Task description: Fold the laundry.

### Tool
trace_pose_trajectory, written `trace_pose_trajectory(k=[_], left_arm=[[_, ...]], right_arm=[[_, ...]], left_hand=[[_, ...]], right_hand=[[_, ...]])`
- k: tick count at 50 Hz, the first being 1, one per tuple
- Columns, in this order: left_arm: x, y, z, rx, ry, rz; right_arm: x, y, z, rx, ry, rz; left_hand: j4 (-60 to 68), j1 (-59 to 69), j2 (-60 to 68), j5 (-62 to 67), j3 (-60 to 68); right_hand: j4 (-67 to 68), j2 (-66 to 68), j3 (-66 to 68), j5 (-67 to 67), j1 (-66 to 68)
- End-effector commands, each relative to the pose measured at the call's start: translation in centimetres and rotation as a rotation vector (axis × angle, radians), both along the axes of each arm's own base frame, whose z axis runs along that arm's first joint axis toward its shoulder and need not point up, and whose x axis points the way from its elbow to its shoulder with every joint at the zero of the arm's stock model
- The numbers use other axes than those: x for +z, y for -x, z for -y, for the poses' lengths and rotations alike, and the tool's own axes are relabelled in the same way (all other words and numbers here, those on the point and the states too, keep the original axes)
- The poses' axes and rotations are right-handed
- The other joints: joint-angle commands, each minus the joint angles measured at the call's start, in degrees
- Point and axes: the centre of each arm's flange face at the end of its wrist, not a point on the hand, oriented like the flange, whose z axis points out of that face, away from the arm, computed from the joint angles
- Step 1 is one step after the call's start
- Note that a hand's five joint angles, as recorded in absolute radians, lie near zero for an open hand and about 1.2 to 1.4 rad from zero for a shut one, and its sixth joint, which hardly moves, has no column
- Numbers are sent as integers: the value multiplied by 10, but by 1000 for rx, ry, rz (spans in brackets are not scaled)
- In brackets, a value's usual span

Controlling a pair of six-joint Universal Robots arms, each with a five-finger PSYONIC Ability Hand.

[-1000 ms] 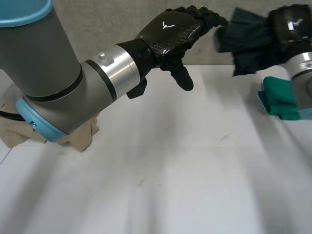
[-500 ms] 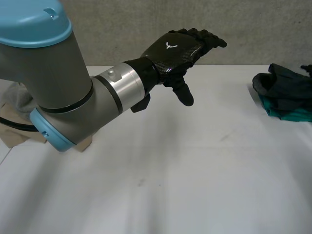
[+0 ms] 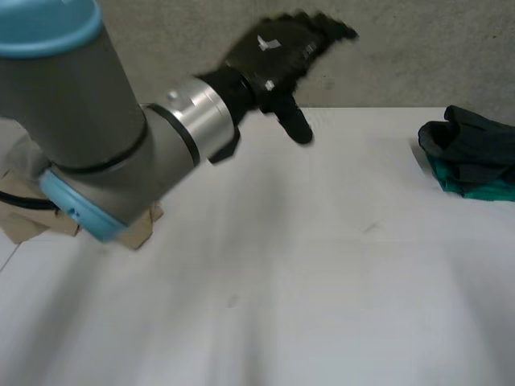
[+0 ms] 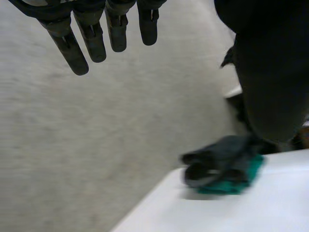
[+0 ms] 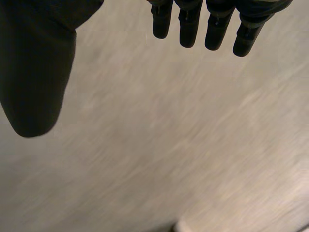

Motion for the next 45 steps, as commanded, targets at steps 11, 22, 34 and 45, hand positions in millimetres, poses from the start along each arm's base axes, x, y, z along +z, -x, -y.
trace_pose_trajectory(k=[11, 22, 34, 45], left_arm=[[-50, -149, 156, 697, 164, 469], [-164, -210, 249, 830, 250, 697], [-177, -197, 266, 837, 283, 643], [-5, -116, 159, 682, 332, 78]], right_arm=[[-43, -262, -137, 733, -163, 13], [-136, -274, -190, 784, -609, 64], [-147, -268, -197, 768, -649, 73], [-134, -265, -196, 744, -605, 80]], left_hand=[[-12, -2, -16, -24, -17], [-14, -4, -18, -26, -18], [684, 694, 680, 672, 680], [684, 694, 680, 672, 680]], right_hand=[[-20, -22, -18, -24, -28], [-20, -22, -18, -24, -28], [-20, -22, -18, -24, -28], [-20, -22, -18, -24, -28]])
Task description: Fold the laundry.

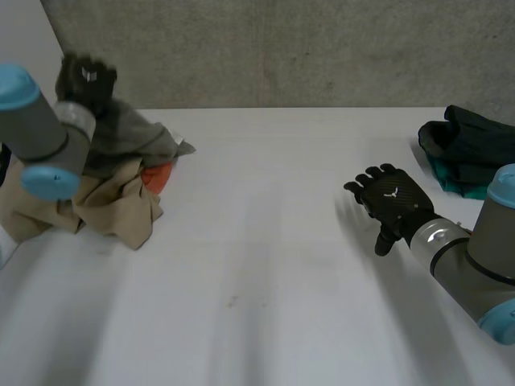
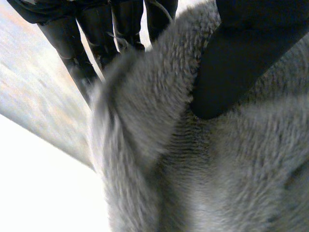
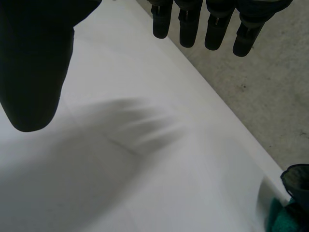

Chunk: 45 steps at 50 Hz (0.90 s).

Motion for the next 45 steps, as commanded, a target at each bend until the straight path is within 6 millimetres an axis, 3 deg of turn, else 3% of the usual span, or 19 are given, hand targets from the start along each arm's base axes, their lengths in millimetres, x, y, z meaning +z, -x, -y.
trace_pose_trajectory(k=[1, 4, 7, 10, 11, 12, 14, 15, 18, 20, 23, 24, 29, 30, 34, 37, 38, 42, 45], left_arm=[[105, 54, -95, -251, 90, -341], [113, 71, -122, -330, 67, -406], [105, 94, -144, -402, 13, -440], [85, 122, -166, -472, -67, -438], [75, 131, -172, -490, -96, -432], [50, 151, -186, -532, -168, -408], [29, 165, -198, -560, -230, -388], [9, 177, -210, -584, -293, -369], [-22, 187, -223, -600, -399, -346], [-43, 192, -231, -608, -483, -350], [-47, 197, -243, -645, -526, -365], [-46, 197, -245, -651, -528, -367], [-11, 179, -224, -613, -441, -409], [2, 165, -208, -573, -406, -427], [26, 129, -176, -480, -340, -455], [31, 109, -160, -423, -316, -451], [30, 92, -149, -371, -307, -430], [14, 58, -125, -250, -296, -297], [4, 43, -116, -197, -289, -189]], right_arm=[[10, 2, 1, -29, 28, 7], [17, 5, 3, -58, 49, 9], [29, 7, 5, -88, 82, 29], [41, 15, 11, -137, 109, 67], [42, 18, 13, -149, 108, 75], [44, 21, 14, -161, 108, 84], [47, 26, 18, -184, 107, 108], [47, 28, 19, -191, 103, 115], [47, 29, 19, -195, 96, 127], [45, 30, 19, -197, 90, 125], [44, 30, 19, -195, 88, 123], [44, 30, 18, -193, 86, 120], [41, 28, 17, -184, 77, 114], [40, 28, 17, -184, 74, 113], [39, 26, 15, -184, 65, 107], [36, 17, 5, -151, 46, 104], [36, 12, 0, -133, 42, 105], [37, -17, -27, -27, 16, 99], [35, -36, -41, 40, 6, 99]], left_hand=[[114, 169, 116, 174, 120], [114, 169, 116, 174, 120], [114, 169, 116, 174, 120], [114, 169, 116, 174, 120], [114, 169, 116, 174, 120], [114, 169, 116, 174, 120], [114, 169, 116, 174, 120], [114, 169, 116, 174, 120], [114, 169, 116, 174, 120], [-151, -96, -149, -92, -145], [-585, -531, -583, -526, -579], [-586, -531, -584, -526, -580], [-586, -531, -584, -526, -580], [-585, -530, -583, -526, -579], [-575, -520, -573, -516, -569], [-572, -517, -570, -513, -566], [-570, -515, -568, -511, -564], [-562, -507, -560, -502, -556], [-558, -504, -556, -499, -552]], right_hand=[[-20, -22, -18, -24, -28], [-20, -22, -18, -24, -28], [-20, -22, -18, -24, -28], [-20, -22, -18, -24, -28], [-20, -22, -18, -24, -28], [-20, -22, -18, -24, -28], [-20, -22, -18, -24, -28], [-20, -22, -18, -24, -28], [-20, -22, -18, -24, -28], [-20, -22, -18, -24, -28], [-20, -22, -18, -24, -28], [-20, -22, -18, -24, -28], [-20, -22, -18, -24, -28], [-20, -22, -18, -24, -28], [-20, -22, -18, -24, -28], [-20, -22, -18, -24, -28], [-20, -22, -18, -24, -28], [-20, -22, -18, -24, -28], [-20, -22, -18, -24, -28]])
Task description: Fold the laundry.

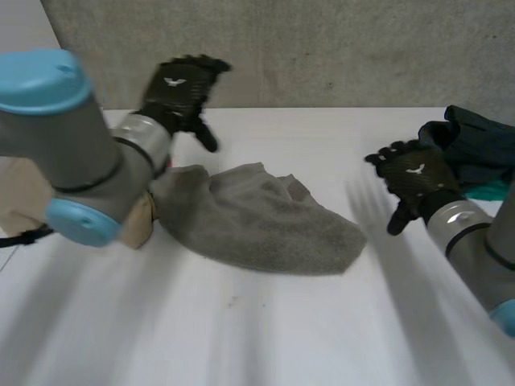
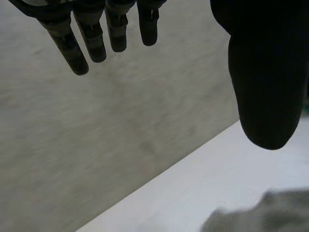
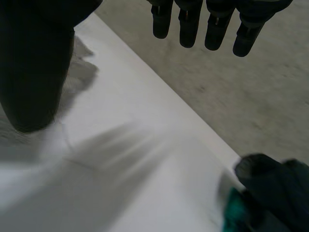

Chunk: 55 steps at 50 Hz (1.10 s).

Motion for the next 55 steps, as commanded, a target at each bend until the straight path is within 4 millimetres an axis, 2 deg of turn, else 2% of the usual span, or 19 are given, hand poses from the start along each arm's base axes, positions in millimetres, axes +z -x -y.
trace_pose_trajectory(k=[1, 3, 4, 7, 12, 17, 19, 20, 23, 24, 31, 35, 40, 44, 46, 48, 52, 53, 55], left_arm=[[-31, -55, 34, 151, 37, 310], [-39, -65, 41, 172, 39, 373], [-52, -77, 49, 194, 27, 440], [-73, -93, 60, 220, -6, 514], [-102, -98, 68, 215, -68, 538], [-117, -102, 75, 225, -92, 543], [-123, -104, 78, 232, -103, 546], [-124, -104, 79, 233, -103, 547], [-125, -104, 82, 240, -96, 545], [-124, -104, 84, 242, -87, 542], [-122, -112, 96, 298, -36, 530], [-127, -117, 98, 314, -54, 533], [-139, -117, 99, 301, -74, 546], [-151, -118, 106, 309, -76, 557], [-154, -118, 116, 320, -61, 554], [-152, -120, 126, 336, -37, 548], [-136, -153, 163, 505, 48, 527], [-126, -175, 177, 612, 84, 522], [-119, -196, 188, 715, 109, 525]], right_arm=[[-5, -44, -37, 162, -32, -8], [-15, -56, -42, 198, -50, -21], [-19, -60, -44, 211, -57, -24], [-30, -78, -51, 256, -75, -35], [-55, -96, -54, 290, -109, -62], [-72, -102, -41, 240, -109, -88], [-74, -103, -38, 229, -104, -92], [-77, -105, -35, 227, -101, -96], [-80, -107, -31, 220, -97, -100], [-80, -106, -28, 213, -93, -98], [-66, -100, -19, 170, -51, -89], [-44, -76, 3, 87, 3, -108], [-43, -44, 23, 4, 14, -162], [-49, -32, 25, -13, -8, -184], [-52, -29, 25, -15, -19, -187], [-55, -25, 22, -23, -34, -194], [-50, -20, 19, -31, -33, -193], [-50, -19, 18, -31, -34, -193], [-50, -19, 16, -29, -34, -192]], left_hand=[[12, 18, 7, 0, 7], [12, 18, 7, 0, 7], [12, 18, 7, 0, 7], [12, 18, 7, 0, 7], [25, 32, 20, 13, 20], [92, 99, 88, 80, 87], [121, 127, 116, 109, 116], [123, 129, 118, 111, 118], [163, 170, 158, 151, 158], [167, 173, 162, 155, 161], [88, 94, 83, 76, 82], [86, 92, 81, 74, 81], [139, 146, 135, 128, 134], [398, 405, 393, 386, 393], [647, 653, 642, 635, 642], [684, 691, 680, 673, 679], [684, 691, 680, 673, 679], [684, 691, 680, 673, 679], [684, 691, 680, 673, 679]], right_hand=[[-20, -22, -18, -24, -28], [-20, -22, -18, -24, -28], [-20, -22, -18, -24, -28], [-20, -22, -18, -24, -28], [-20, -22, -18, -24, -28], [-15, -16, -13, -19, -22], [94, 93, 96, 90, 87], [265, 263, 267, 261, 257], [632, 630, 634, 628, 624], [679, 678, 681, 675, 671], [680, 678, 682, 676, 672], [680, 678, 682, 676, 672], [680, 678, 682, 676, 672], [680, 678, 682, 676, 672], [680, 678, 682, 676, 672], [680, 678, 682, 676, 672], [680, 678, 682, 676, 672], [680, 678, 682, 676, 672], [680, 678, 682, 676, 672]])
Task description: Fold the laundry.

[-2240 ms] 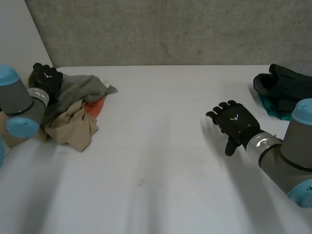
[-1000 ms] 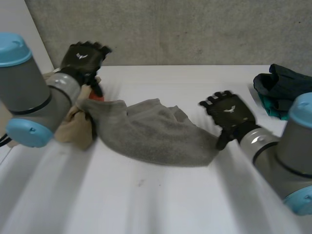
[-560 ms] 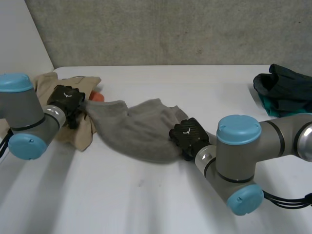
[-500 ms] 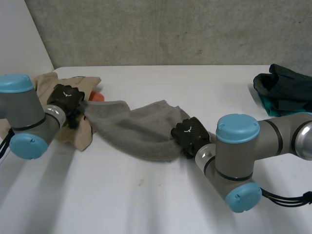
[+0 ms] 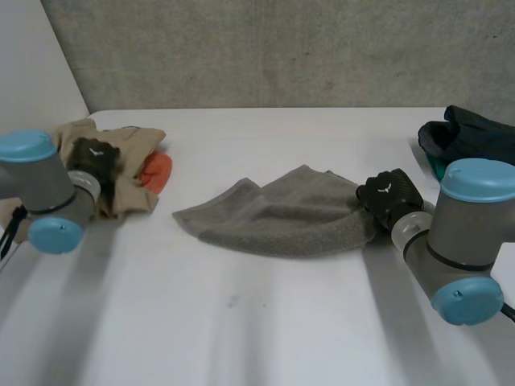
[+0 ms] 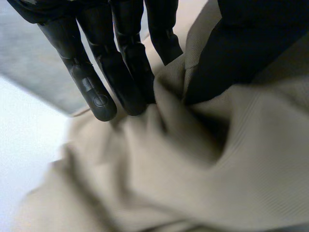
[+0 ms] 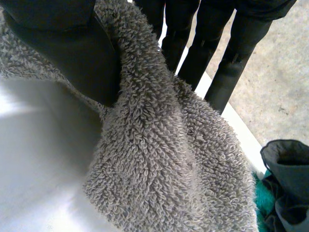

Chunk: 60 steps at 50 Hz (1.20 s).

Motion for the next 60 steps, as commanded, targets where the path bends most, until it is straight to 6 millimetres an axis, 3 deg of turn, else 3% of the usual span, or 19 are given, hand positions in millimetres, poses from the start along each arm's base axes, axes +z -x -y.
trace_pose_trajectory(k=[1, 4, 8, 10, 12, 13, 15, 23, 29, 35, 42, 44, 47, 53, 55, 57, 58, 59, 60], left_arm=[[29, -68, 52, 297, 207, 33], [28, -69, 54, 329, 213, 57], [14, -44, 38, 250, 157, 46], [22, -30, 26, 197, 146, 18], [29, -23, 17, 165, 143, 0], [34, -16, 8, 128, 134, -21], [38, -10, -1, 99, 125, -33], [77, 11, -43, 26, 136, -72], [99, 38, -95, -91, 106, -182], [86, 77, -156, -334, -2, -228], [53, 105, -190, -441, -120, -223], [35, 118, -199, -473, -178, -228], [23, 130, -203, -494, -221, -255], [8, 150, -207, -516, -293, -338], [1, 163, -213, -533, -336, -367], [-4, 171, -217, -535, -359, -374], [-6, 176, -216, -519, -365, -374], [-4, 179, -215, -511, -357, -372], [-2, 179, -212, -491, -346, -372]], right_arm=[[2, 4, -7, -1, -8, 2], [2, 4, -8, 0, -8, 2], [5, 4, -11, 8, -6, 8], [5, 3, -12, 20, -9, 11], [5, 2, -13, 35, -10, 16], [6, 2, -13, 39, -8, 18], [10, 1, -13, 46, -2, 24], [25, 2, -17, 50, 32, 38], [46, 2, -23, 64, 71, 58], [87, -5, -34, 138, 167, 113], [135, -27, -59, 237, 250, 230], [140, -31, -64, 253, 245, 257], [150, -35, -71, 268, 231, 293], [169, -38, -82, 283, 219, 372], [173, -41, -85, 291, 217, 399], [176, -42, -86, 292, 214, 424], [178, -42, -85, 287, 217, 429], [179, -42, -84, 282, 220, 430], [178, -39, -80, 262, 223, 425]], left_hand=[[114, 166, 116, 144, 119], [114, 166, 116, 144, 119], [114, 166, 116, 144, 119], [91, 143, 93, 121, 96], [-133, -82, -131, -103, -128], [-408, -356, -406, -378, -402], [-481, -429, -479, -451, -476], [-552, -500, -550, -522, -546], [-552, -500, -550, -522, -546], [-552, -500, -550, -522, -546], [-557, -505, -555, -527, -551], [-555, -504, -553, -525, -550], [-553, -502, -551, -523, -548], [-537, -485, -535, -507, -531], [-478, -427, -476, -448, -473], [-316, -264, -313, -285, -310], [-53, -2, -51, -23, -48], [86, 138, 88, 116, 91], [114, 165, 116, 144, 119]], right_hand=[[119, 132, 127, 145, 190], [119, 132, 127, 145, 190], [119, 132, 127, 145, 190], [119, 132, 127, 145, 190], [119, 132, 127, 145, 190], [119, 132, 127, 145, 190], [119, 132, 127, 145, 190], [119, 132, 127, 145, 190], [119, 132, 127, 145, 190], [119, 132, 127, 145, 190], [119, 132, 127, 145, 190], [119, 132, 127, 145, 190], [119, 132, 127, 145, 190], [119, 132, 127, 145, 190], [119, 132, 127, 145, 190], [119, 132, 127, 145, 190], [119, 132, 127, 145, 190], [119, 132, 127, 145, 190], [119, 132, 127, 145, 190]])
